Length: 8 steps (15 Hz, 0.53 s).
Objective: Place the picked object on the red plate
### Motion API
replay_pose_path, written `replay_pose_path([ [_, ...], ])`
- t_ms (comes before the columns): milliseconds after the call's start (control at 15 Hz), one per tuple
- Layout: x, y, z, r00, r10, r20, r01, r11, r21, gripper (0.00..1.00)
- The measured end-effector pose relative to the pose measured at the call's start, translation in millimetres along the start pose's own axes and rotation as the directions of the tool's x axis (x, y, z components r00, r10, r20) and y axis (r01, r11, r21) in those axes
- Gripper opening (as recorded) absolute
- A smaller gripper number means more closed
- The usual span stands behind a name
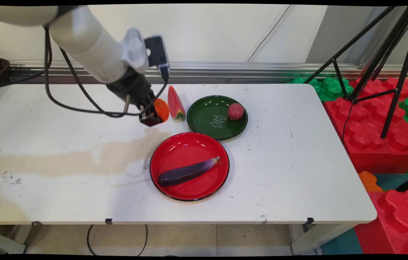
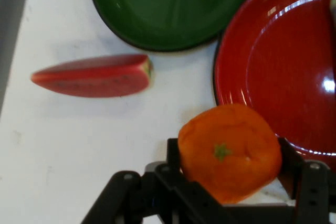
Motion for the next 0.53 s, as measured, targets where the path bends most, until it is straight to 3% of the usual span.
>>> replay_pose_path([
  [533, -4, 16, 60, 0.998, 0.044, 0.034, -0.042, 0.997, -0.061, 0.0],
])
